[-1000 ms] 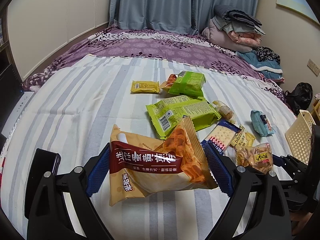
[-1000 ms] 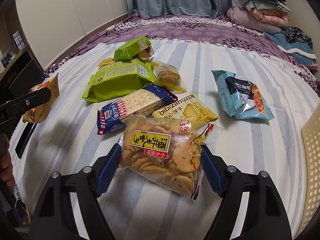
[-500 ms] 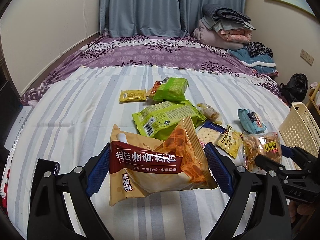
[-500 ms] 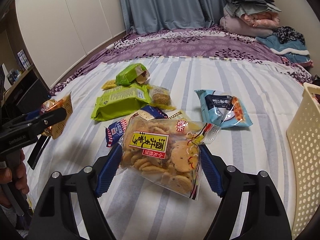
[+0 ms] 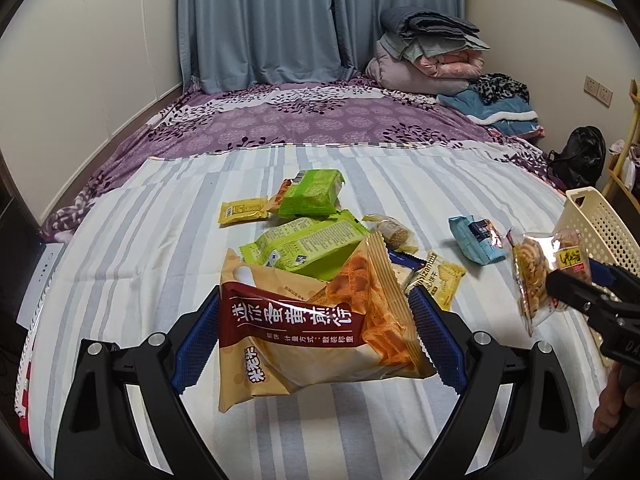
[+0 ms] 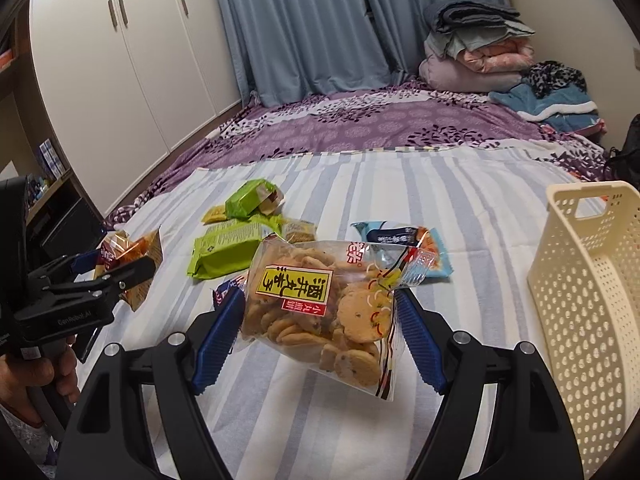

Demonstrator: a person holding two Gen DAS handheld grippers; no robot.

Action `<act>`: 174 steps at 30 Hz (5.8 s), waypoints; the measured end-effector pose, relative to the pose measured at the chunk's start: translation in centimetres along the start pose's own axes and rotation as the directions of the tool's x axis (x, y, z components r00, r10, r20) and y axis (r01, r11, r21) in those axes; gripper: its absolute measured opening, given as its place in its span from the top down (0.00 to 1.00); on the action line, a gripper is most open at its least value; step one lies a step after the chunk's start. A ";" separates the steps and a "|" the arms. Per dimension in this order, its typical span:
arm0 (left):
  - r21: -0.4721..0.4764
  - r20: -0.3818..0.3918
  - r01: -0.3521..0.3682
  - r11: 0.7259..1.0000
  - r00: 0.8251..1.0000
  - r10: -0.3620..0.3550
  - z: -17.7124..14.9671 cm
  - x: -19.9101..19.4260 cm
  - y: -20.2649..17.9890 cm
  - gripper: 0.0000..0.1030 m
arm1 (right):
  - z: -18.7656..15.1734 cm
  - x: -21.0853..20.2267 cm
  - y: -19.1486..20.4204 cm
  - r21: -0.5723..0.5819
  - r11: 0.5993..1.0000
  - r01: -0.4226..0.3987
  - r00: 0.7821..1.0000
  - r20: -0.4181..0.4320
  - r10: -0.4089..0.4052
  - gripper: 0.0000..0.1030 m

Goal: Organize snacks
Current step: 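Carry the cookie bag to the cream basket and release it with the right tool, then lower the waffle bag into the cream basket and open the left tool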

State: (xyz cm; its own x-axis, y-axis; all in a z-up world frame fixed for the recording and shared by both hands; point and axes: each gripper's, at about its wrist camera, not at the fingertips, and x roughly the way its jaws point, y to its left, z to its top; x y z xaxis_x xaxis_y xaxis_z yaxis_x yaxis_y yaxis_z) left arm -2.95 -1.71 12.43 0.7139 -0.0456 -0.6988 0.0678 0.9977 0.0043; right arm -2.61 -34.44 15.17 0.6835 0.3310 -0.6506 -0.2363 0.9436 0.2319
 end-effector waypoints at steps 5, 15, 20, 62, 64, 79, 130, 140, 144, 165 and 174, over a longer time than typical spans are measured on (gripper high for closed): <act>0.028 0.004 0.011 1.000 1.000 -0.011 0.4 -0.3 -1.4 0.11 | 0.4 -1.7 -1.4 0.029 0.999 0.018 0.999 0.041 -0.020 0.27; 0.111 0.012 0.044 0.993 0.999 -0.045 0.9 -0.8 -5.1 0.11 | 0.9 -5.6 -5.9 0.118 0.989 0.088 0.987 0.124 -0.103 0.27; 0.155 0.011 0.062 0.986 0.998 -0.064 1.1 -1.1 -7.0 0.11 | 0.7 -8.0 -8.7 0.171 0.976 0.133 0.973 0.162 -0.161 0.37; 0.100 -0.036 0.143 0.985 0.989 -0.140 0.8 1.9 -6.1 0.11 | -5.1 3.3 -10.0 0.218 0.903 0.371 0.926 -0.151 -0.345 0.17; 0.093 -0.042 0.139 0.986 0.990 -0.136 0.9 2.3 -5.8 0.11 | -4.7 4.1 -10.1 0.212 0.900 0.381 0.922 -0.154 -0.354 0.19; 0.092 -0.050 0.147 0.985 0.988 -0.143 1.1 3.2 -6.1 0.11 | -2.5 1.5 -7.3 0.149 0.954 0.259 0.966 -0.045 -0.255 0.57; 0.365 0.006 0.200 0.909 0.976 -0.217 3.0 -1.6 -18.2 0.11 | -3.7 -15.9 -21.3 0.482 0.780 0.399 0.838 0.155 -0.524 0.31; 0.412 0.008 0.217 0.885 0.970 -0.242 3.4 -2.1 -20.8 0.11 | -4.7 -17.2 -22.5 0.501 0.760 0.414 0.821 0.155 -0.549 0.31; 0.437 0.016 0.230 0.869 0.965 -0.264 3.7 -2.7 -22.6 0.11 | -5.0 -17.8 -22.8 0.502 0.753 0.426 0.809 0.160 -0.565 0.31; 0.566 0.008 0.370 0.736 0.891 -0.454 5.5 -4.5 -33.8 0.11 | -6.4 -19.5 -23.3 0.468 0.734 0.492 0.776 0.147 -0.613 0.21; 0.568 -0.040 0.441 0.695 0.858 -0.512 5.5 -4.1 -36.8 0.11 | -6.7 -19.8 -23.6 0.464 0.731 0.501 0.775 0.136 -0.617 0.20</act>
State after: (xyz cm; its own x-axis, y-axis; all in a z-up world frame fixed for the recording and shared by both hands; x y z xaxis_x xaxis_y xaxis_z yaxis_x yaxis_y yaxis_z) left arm -4.53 -38.56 19.08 0.5501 -0.5481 -0.6301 0.7577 0.6447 0.1008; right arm -15.18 -63.23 17.77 0.7692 -0.3263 -0.5494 0.4898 0.8532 0.1790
